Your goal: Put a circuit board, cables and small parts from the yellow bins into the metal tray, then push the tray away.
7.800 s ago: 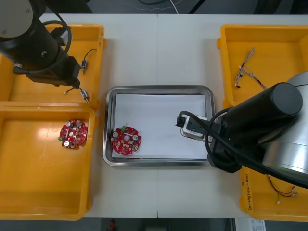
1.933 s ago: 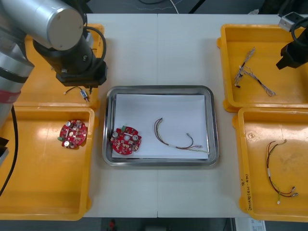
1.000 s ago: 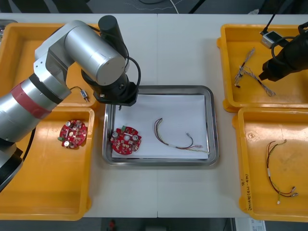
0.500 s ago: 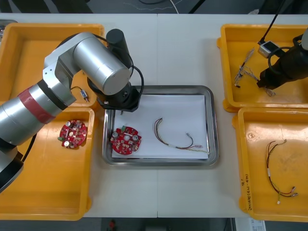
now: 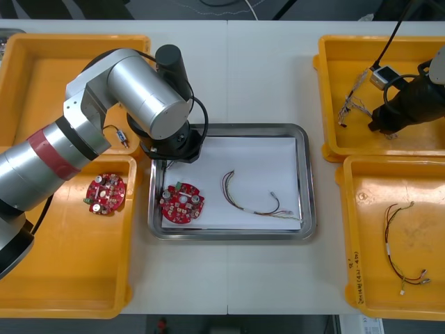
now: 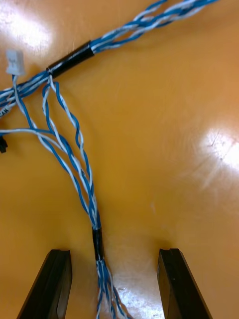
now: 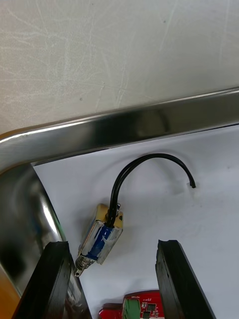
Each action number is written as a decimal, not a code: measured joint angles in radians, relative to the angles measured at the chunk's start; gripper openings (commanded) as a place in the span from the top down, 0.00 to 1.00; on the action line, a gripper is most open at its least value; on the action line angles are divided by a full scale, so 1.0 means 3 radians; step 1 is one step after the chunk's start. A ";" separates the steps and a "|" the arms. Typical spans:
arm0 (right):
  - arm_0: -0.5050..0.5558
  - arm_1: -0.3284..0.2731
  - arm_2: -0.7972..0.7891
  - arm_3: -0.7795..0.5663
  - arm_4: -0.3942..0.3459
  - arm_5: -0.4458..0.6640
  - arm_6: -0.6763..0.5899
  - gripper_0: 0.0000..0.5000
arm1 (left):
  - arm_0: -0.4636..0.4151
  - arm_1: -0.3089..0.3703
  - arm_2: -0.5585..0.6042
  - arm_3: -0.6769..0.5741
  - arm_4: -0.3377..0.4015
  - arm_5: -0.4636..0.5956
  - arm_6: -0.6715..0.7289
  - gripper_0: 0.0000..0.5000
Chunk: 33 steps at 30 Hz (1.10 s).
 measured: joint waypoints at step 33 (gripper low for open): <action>0.0004 -0.0002 0.0085 -0.0055 0.0031 0.0053 0.0000 1.00 | -0.0006 0.0099 0.1517 -0.0501 0.0127 0.1008 0.0007 0.00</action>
